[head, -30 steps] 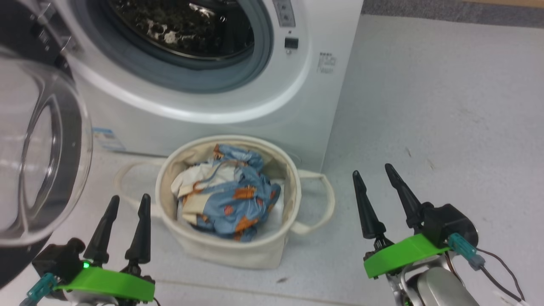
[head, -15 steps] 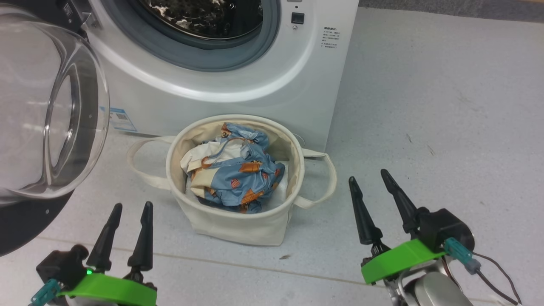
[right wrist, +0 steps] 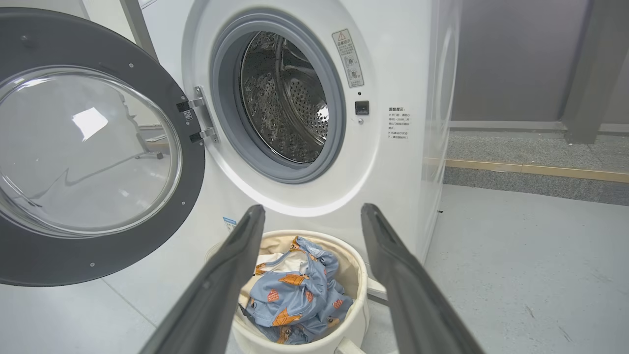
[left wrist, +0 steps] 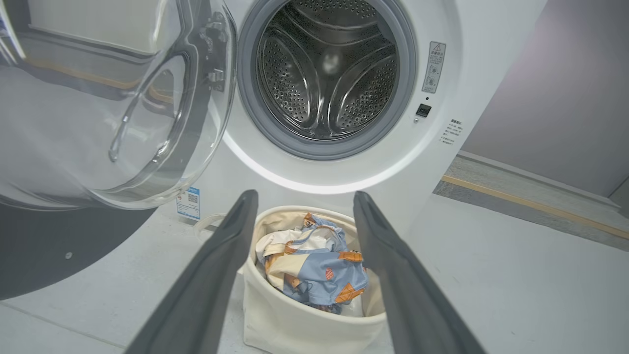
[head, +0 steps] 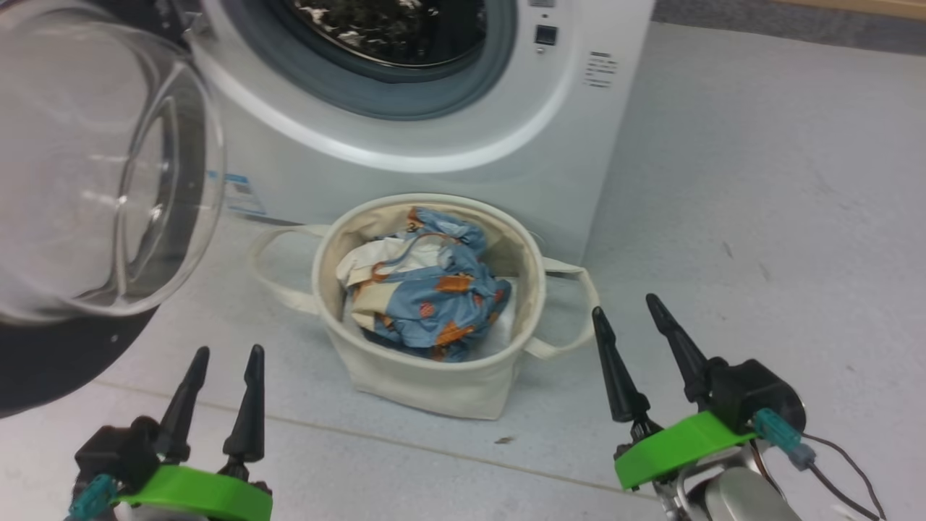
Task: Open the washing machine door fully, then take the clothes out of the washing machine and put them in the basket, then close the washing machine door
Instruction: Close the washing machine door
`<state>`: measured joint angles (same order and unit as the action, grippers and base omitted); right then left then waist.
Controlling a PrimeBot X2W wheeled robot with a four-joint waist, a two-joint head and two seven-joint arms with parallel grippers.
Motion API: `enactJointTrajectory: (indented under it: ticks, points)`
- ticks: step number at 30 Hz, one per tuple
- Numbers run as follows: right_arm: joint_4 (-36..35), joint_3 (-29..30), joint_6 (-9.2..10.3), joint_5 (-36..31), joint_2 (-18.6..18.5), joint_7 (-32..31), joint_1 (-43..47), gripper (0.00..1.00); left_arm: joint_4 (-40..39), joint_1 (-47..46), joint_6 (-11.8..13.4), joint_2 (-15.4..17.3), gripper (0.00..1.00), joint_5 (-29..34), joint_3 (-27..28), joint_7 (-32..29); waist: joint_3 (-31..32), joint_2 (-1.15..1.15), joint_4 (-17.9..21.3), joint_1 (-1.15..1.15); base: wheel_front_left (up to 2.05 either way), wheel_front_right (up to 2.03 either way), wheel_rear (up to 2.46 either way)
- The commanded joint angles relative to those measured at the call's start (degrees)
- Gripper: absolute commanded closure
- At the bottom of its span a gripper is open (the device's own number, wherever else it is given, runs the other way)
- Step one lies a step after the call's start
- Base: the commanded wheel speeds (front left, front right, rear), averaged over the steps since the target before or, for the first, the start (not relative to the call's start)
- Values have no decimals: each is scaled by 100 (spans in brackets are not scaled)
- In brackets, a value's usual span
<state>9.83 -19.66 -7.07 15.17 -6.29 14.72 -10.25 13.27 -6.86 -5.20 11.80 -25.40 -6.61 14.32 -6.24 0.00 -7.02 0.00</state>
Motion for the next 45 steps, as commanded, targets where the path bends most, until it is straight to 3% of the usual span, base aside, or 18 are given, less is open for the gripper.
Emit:
enactJointTrajectory:
  ticks: [1, 28, 45]
  points:
    - [-124, -172, -42, 2, -50, 28, -137, 0, -155, -127, 87, 124, 0, 175, 240, 68, 22, 0, -157, 0, 0, 0, 0]
    - [44, -300, -42, 131, -81, 28, -219, 0, -300, 259, 189, -382, 0, 764, 1122, 68, 552, 0, -2054, 0, 0, 0, 0]
    - [211, -596, -42, 292, -128, 28, -593, 0, -515, 477, 141, -599, 0, 759, 1480, 68, 385, 0, -2200, 0, 0, 0, 0]
